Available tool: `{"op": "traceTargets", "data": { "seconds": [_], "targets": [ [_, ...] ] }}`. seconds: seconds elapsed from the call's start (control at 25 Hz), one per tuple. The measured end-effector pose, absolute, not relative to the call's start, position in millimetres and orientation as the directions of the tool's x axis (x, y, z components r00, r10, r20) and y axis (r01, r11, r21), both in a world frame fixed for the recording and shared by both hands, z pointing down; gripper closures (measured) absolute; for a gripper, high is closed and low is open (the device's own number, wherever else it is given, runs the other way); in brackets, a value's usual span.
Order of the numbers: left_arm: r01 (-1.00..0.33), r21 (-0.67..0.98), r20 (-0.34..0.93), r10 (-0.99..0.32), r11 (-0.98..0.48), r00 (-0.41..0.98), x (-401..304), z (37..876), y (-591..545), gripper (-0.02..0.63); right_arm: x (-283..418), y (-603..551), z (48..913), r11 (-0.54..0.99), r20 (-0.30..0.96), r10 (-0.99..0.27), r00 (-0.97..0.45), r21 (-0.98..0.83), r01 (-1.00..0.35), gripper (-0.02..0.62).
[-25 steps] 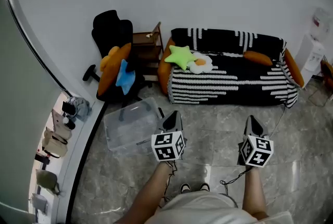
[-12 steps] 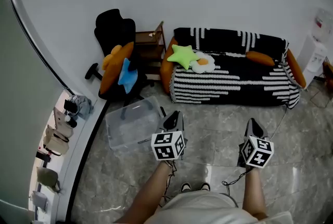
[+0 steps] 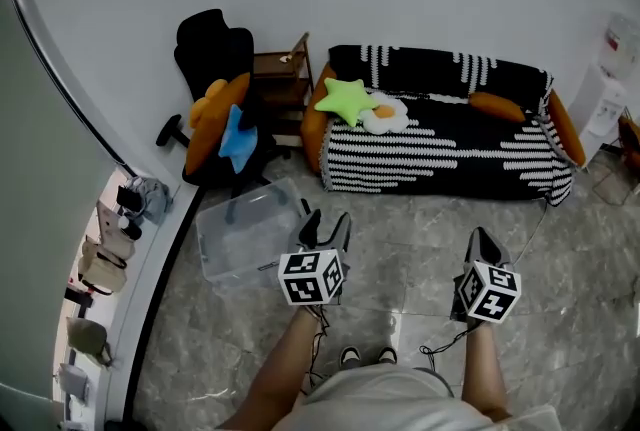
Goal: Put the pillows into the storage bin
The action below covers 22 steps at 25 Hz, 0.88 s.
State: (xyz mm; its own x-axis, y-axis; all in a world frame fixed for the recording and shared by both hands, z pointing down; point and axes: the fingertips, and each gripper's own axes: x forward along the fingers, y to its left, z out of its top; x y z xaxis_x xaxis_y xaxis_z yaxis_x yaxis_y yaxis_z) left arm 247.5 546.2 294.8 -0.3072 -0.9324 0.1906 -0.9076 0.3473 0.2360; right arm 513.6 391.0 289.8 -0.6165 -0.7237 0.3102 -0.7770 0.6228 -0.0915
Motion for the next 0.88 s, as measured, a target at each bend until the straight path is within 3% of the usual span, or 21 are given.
{"op": "traceTargets", "data": {
  "seconds": [0.52,0.88],
  "targets": [
    [-0.893,0.217,0.249,-0.907,0.395,-0.34,257.4,317.0,507.9,0.379,535.1,326.9,309.8,0.63,0.331,-0.696,-0.638,-0.146,-0.763,0.594],
    [-0.874,0.217,0.249,-0.89,0.436,-0.382,210.6,324.1,460.8,0.38,506.9,276.7,321.8,0.627,0.356,-0.696,-0.624,-0.123,-0.769,0.594]
  ]
}}
